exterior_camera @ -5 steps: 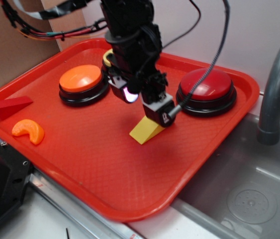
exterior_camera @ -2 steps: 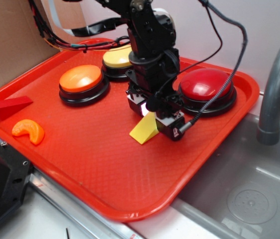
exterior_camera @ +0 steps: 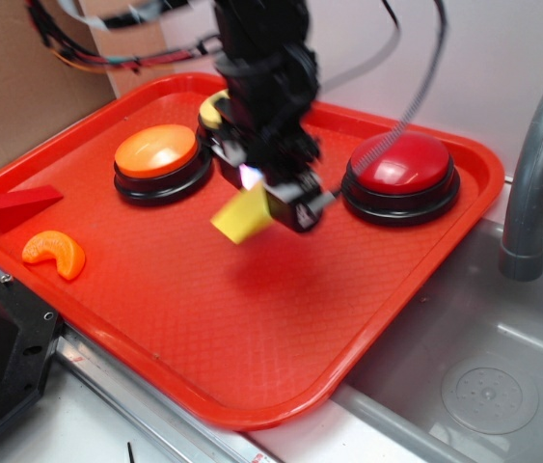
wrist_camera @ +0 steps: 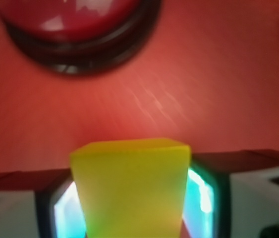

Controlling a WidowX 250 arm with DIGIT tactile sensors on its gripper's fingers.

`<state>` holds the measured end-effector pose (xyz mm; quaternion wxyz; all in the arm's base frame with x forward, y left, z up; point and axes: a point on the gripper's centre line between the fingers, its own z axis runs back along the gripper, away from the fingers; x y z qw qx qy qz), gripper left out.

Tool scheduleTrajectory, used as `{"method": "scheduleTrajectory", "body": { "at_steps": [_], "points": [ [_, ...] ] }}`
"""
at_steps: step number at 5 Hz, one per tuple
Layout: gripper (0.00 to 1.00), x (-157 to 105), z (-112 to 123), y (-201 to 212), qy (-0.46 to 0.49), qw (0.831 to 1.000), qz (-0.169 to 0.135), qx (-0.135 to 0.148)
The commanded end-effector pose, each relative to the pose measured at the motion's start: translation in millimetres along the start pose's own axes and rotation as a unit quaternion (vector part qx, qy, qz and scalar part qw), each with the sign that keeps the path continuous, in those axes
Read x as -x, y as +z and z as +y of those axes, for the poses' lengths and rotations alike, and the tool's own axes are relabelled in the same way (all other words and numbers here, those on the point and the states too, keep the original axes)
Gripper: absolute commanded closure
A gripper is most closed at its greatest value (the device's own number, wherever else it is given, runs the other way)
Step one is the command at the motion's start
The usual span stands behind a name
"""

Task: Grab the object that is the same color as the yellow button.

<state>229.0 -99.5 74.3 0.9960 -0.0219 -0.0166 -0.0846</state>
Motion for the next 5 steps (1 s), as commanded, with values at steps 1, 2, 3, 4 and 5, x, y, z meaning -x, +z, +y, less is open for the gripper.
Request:
{"method": "scheduleTrajectory", "body": {
  "at_steps": [1,2,3,4,5],
  "points": [
    [1.00,24.0,33.2,85.3,0.050,0.998,-0.022,0.007],
    [1.00,39.3,52.5,105.2,0.086,0.996,-0.021,-0.017],
    [1.00,53.3,66.5,117.4,0.100,0.995,-0.017,-0.009],
    [1.00,65.4,72.8,131.5,0.120,0.992,-0.036,-0.032],
    [1.00,68.6,69.9,127.2,0.120,0.992,-0.024,-0.028]
  ]
}}
